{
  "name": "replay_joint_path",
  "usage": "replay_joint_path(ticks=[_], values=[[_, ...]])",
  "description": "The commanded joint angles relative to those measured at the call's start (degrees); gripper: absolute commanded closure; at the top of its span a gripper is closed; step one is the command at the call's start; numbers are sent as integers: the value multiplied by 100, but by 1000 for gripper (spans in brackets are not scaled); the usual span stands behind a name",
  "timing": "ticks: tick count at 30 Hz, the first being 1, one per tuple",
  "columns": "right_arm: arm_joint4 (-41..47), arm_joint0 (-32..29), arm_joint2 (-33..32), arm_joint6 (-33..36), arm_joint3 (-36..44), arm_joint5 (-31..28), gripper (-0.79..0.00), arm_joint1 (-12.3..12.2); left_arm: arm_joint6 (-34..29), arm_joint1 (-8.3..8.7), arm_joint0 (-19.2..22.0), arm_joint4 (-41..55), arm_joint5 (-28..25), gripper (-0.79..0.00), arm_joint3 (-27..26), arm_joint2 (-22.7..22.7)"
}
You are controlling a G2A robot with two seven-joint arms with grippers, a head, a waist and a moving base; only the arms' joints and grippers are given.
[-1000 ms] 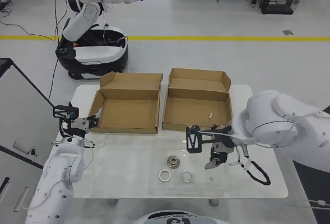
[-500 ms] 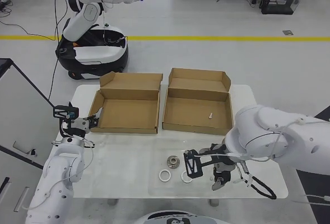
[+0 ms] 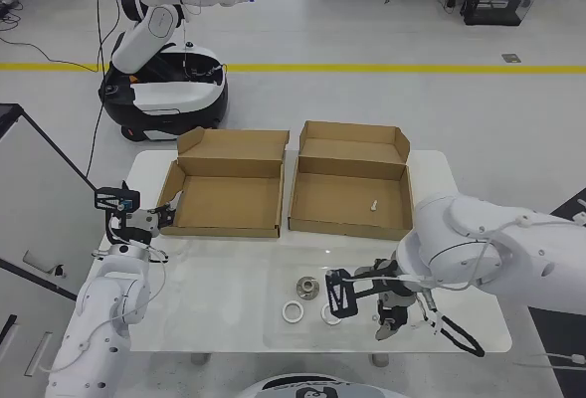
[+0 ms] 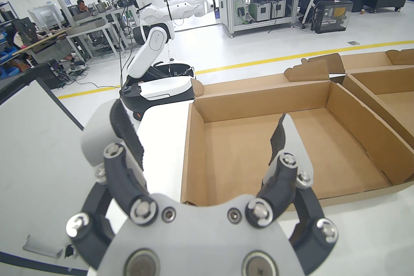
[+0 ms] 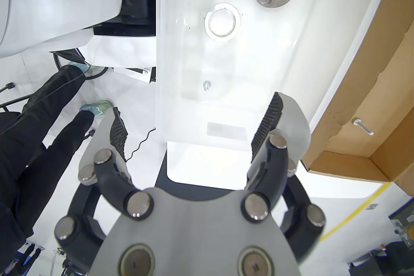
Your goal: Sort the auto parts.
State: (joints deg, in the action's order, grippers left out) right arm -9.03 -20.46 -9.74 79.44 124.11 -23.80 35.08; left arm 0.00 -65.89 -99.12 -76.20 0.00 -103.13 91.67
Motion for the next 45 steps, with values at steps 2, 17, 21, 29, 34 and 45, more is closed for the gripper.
replay_joint_path(ticks=[2,17,21,29,34,45], values=[[-242,-111,-3,88,-54,10,-785,3,0,0,0,0,0,-785,0,0],[-1248,-568,0,183,-226,79,-637,162,0,0,0,0,0,-785,0,0],[-1305,-694,0,203,-333,98,-603,223,0,0,0,0,0,-785,0,0],[-1347,-1016,0,296,-505,191,-477,356,0,0,0,0,0,-785,0,0],[-1355,-1195,0,388,-589,282,-483,430,0,0,0,0,0,-785,0,0],[-1548,-1384,0,597,-748,491,-413,555,0,0,0,0,0,-785,0,0]])
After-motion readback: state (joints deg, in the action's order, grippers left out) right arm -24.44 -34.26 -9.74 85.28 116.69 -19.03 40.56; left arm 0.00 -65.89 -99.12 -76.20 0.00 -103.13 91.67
